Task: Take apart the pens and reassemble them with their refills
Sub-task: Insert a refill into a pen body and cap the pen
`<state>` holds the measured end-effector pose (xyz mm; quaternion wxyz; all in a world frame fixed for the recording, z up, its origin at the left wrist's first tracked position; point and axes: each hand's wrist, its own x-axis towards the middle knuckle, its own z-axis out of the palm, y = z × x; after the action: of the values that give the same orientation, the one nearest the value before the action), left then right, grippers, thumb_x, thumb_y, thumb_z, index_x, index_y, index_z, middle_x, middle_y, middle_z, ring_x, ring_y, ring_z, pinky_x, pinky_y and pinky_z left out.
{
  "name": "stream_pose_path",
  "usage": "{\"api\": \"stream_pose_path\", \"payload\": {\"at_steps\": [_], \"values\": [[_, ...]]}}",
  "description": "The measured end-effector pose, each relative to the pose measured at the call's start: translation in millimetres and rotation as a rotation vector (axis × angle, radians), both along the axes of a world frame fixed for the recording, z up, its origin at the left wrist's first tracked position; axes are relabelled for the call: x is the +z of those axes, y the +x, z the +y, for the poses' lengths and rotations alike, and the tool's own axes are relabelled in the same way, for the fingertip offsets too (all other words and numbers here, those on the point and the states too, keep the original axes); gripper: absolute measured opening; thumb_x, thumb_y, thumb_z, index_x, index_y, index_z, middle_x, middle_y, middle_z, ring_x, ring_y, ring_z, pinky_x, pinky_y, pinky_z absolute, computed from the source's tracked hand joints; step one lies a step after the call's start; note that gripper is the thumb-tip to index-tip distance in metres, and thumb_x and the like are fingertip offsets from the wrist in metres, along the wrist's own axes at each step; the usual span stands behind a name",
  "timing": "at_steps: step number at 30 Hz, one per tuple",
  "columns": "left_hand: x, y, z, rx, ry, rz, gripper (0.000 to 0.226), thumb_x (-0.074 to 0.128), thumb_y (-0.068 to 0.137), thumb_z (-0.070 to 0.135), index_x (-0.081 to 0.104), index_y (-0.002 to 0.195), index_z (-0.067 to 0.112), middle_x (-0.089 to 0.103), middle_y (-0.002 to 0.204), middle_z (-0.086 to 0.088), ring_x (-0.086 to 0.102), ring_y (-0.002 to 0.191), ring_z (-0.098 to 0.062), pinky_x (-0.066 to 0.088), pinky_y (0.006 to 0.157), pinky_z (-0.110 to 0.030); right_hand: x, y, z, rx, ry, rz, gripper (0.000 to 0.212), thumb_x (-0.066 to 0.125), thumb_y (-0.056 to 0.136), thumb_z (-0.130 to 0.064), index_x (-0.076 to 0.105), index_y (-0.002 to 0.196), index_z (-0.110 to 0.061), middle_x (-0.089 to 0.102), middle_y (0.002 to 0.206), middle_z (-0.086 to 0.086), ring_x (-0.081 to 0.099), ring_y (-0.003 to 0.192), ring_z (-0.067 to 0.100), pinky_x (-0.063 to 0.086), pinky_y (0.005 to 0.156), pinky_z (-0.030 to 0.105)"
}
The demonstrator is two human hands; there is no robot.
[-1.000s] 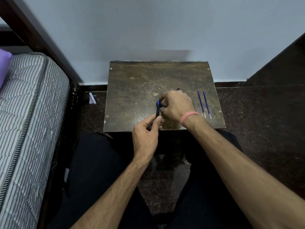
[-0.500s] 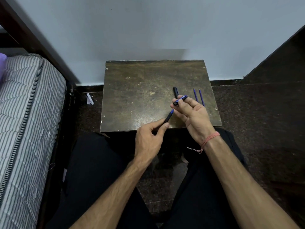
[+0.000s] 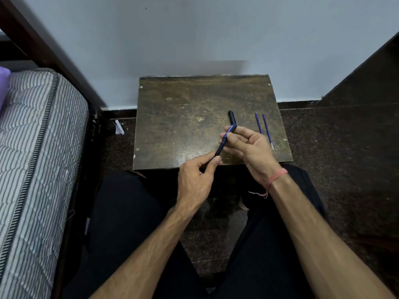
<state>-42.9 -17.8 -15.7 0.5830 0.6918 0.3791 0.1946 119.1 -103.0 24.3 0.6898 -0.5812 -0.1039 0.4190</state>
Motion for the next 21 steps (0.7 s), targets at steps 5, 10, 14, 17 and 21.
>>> {"api": "stream_pose_path", "payload": {"at_steps": [5,10,14,17,21], "values": [[-0.9,-0.9,1.9,0.037,0.000,-0.015,0.023,0.080,0.107,0.028,0.087,0.129,0.026,0.085,0.108,0.012,0.082,0.100,-0.018,0.067,0.092,-0.048,-5.9,-11.7,4.1,0.128,-0.097,-0.165,0.021,0.070,0.101,0.003,0.074,0.122,0.001,0.078,0.115,0.029,0.081,0.091,0.018,0.067,0.087,0.030],[-0.5,-1.0,5.5,0.025,0.013,0.005,0.020,0.080,0.106,0.031,0.089,0.124,0.031,0.084,0.097,0.008,0.080,0.089,-0.015,0.066,0.085,-0.039,-2.9,-14.2,9.1,0.027,-0.078,-0.192,0.022,0.071,0.105,-0.013,0.076,0.127,-0.012,0.081,0.117,0.023,0.080,0.094,0.023,0.068,0.088,0.042],[-4.5,0.5,2.5,0.028,-0.036,-0.006,0.022,0.082,0.105,0.027,0.089,0.126,0.027,0.088,0.108,0.013,0.081,0.080,-0.003,0.060,0.078,-0.018,-4.6,-12.1,9.8,-0.034,-0.142,-0.188,0.012,0.073,0.104,-0.014,0.081,0.113,-0.011,0.085,0.103,0.012,0.079,0.085,0.023,0.065,0.088,0.047],[-5.0,1.4,0.8,0.062,-0.115,-0.037,0.019,0.083,0.105,0.021,0.089,0.121,0.030,0.089,0.104,0.014,0.080,0.076,0.002,0.058,0.070,-0.015,-3.0,-17.7,16.6,-0.024,-0.154,-0.221,0.009,0.074,0.104,-0.014,0.082,0.108,-0.012,0.085,0.096,0.011,0.079,0.079,0.019,0.068,0.074,0.037],[-2.1,2.6,3.7,0.105,-0.144,-0.092,0.020,0.079,0.107,0.015,0.089,0.121,0.027,0.082,0.076,0.022,0.070,0.064,0.010,0.052,0.061,-0.008,2.8,-25.1,32.6,-0.023,-0.105,-0.209,0.007,0.076,0.103,-0.015,0.082,0.105,-0.013,0.084,0.091,0.010,0.079,0.082,0.018,0.067,0.069,0.037]]}}
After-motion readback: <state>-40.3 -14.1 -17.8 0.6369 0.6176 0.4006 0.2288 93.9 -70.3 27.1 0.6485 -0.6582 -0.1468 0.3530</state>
